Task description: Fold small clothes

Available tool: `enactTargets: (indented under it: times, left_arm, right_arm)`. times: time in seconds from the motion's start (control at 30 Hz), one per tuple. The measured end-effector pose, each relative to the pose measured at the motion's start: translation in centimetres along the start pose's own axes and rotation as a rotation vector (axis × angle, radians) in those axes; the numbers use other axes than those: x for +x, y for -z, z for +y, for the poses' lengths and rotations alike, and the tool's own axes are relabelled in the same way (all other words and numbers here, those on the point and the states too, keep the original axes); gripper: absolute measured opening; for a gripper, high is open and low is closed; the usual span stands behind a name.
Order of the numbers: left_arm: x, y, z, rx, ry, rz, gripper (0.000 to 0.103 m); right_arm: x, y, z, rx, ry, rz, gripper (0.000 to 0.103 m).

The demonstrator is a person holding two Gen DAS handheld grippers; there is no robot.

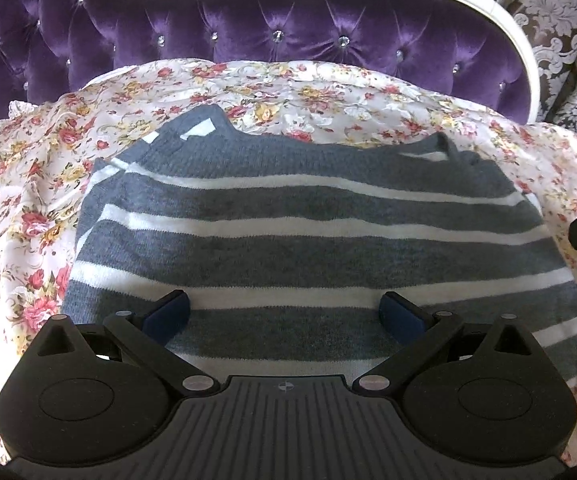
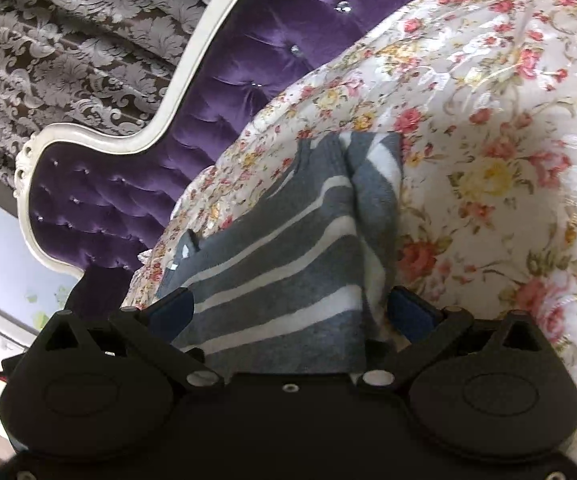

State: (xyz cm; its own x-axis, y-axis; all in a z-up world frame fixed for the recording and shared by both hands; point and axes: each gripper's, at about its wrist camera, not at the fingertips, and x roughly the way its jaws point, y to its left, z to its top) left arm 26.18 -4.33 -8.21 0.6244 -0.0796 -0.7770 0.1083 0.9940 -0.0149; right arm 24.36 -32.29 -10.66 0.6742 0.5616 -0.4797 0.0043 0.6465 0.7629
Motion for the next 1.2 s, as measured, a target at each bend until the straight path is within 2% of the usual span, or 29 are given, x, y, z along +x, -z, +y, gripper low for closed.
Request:
enactTargets:
  times: [0.2,0.5,0.83,1.1,1.2]
  left_arm:
    - [0.2,0.0,-0.2,0.01,-0.001,0.006,0.103]
    - [0.4,-0.2,-0.1,0.009,0.001,0.02,0.103]
    - [0.4,-0.1,-0.1,0.008,0.004,0.017,0.103]
    - [0.4,-0.1,-0.2,0.008,-0.003,0.015,0.103]
    - [0.4,-0.2,-0.2,0.01,-0.005,0.017,0.103]
  right_arm:
    - [0.6,0.0,0.2,-0.021,-0.029,-0.006,0.103]
    - [1.1,0.3,0.9,-0.07,-0.025,-0.009,0.103]
    - [1.7,-0.9,0.8,0.039,0.008,0.023,0.103]
    - [1.7,-0.4,1.2,-0.05,0.001,0.022,0.103]
    - [1.7,-0.6,1.0,-0.031,-0.005,0.021,0.095]
